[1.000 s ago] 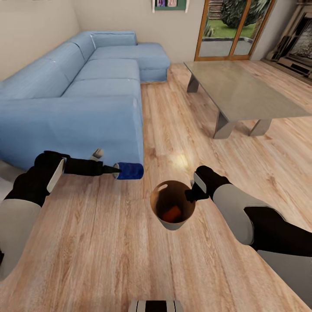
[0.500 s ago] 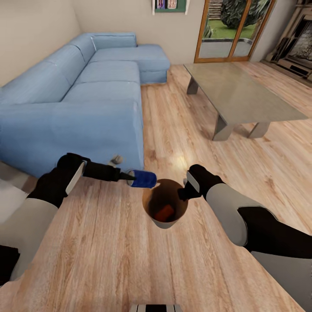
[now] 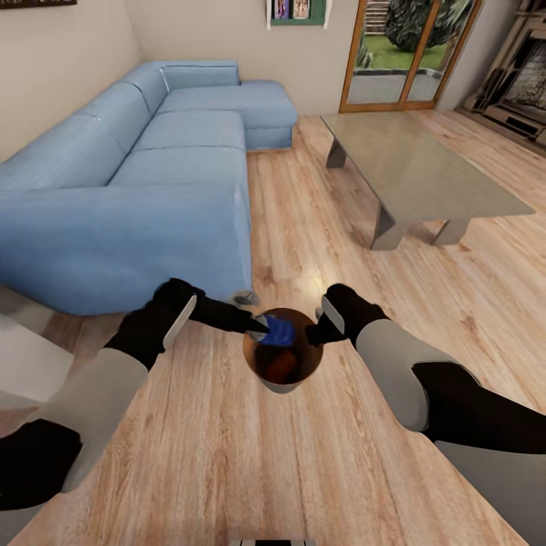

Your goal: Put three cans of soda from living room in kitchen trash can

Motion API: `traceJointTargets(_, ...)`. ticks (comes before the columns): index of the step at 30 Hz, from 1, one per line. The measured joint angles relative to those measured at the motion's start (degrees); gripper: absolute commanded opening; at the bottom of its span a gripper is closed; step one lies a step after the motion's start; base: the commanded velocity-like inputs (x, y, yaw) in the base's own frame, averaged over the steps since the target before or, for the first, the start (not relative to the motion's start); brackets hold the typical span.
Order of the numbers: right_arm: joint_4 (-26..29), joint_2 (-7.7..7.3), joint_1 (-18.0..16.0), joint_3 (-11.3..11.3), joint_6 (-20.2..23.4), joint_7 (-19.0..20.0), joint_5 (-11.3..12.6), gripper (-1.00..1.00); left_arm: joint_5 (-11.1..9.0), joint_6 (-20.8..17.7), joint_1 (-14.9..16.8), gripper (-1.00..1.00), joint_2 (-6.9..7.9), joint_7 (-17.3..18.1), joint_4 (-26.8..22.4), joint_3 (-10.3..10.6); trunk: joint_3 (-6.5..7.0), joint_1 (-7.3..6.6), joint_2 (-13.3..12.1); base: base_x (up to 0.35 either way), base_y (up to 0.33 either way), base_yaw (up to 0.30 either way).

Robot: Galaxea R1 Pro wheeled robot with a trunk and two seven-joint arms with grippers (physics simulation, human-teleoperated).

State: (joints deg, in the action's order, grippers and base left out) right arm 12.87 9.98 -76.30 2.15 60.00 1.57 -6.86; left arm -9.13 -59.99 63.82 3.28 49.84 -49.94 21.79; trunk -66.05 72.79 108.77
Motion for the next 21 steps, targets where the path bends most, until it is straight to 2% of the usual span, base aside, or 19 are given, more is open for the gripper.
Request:
traceJointTargets(3, 0.5, 0.0, 0.0, -0.1, 0.0, -0.1, -0.3, -1.0, 0.0, 0.0, 0.0, -1.0, -1.53, -4.1, 0.9, 0.0, 0.0, 0.0, 0.0, 0.0, 0.0, 0.0)
traceJointTargets(6, 0.8, 0.0, 0.0, -0.3, 0.0, -0.1, -0.7, -1.0, -0.3, 0.0, -0.1, -1.0, -4.12, -8.0, 1.5, 0.1, 0.0, 0.0, 0.0, 0.0, 0.0, 0.0)
traceJointTargets(8, 0.8, 0.0, 0.0, -0.2, 0.0, -0.1, -0.5, -1.0, -0.1, 0.0, -0.2, -1.0, -5.2, -10.2, 1.8, 0.0, 0.0, 0.0, 0.0, 0.0, 0.0, 0.0)
traceJointTargets(12, 0.8, 0.0, 0.0, -0.1, 0.0, 0.0, -0.1, -1.0, -0.1, 0.0, -0.2, -1.0, -6.18, -13.6, 3.2, 0.1, 0.0, 0.0, 0.0, 0.0, 0.0, 0.0)
traceJointTargets(19, 0.7, 0.0, 0.0, -0.2, 0.0, -0.1, -0.3, -1.0, 0.1, 0.0, -0.3, -1.0, -6.75, -16.0, 5.2, 0.4, 0.0, 0.0, 0.0, 0.0, 0.0, 0.0)
traceJointTargets(21, 0.7, 0.0, 0.0, -0.1, 0.0, -0.1, -0.1, -1.0, 0.2, 0.1, -0.3, -1.0, -6.78, -18.5, 5.5, 0.5, 0.0, 0.0, 0.0, 0.0, 0.0, 0.0)
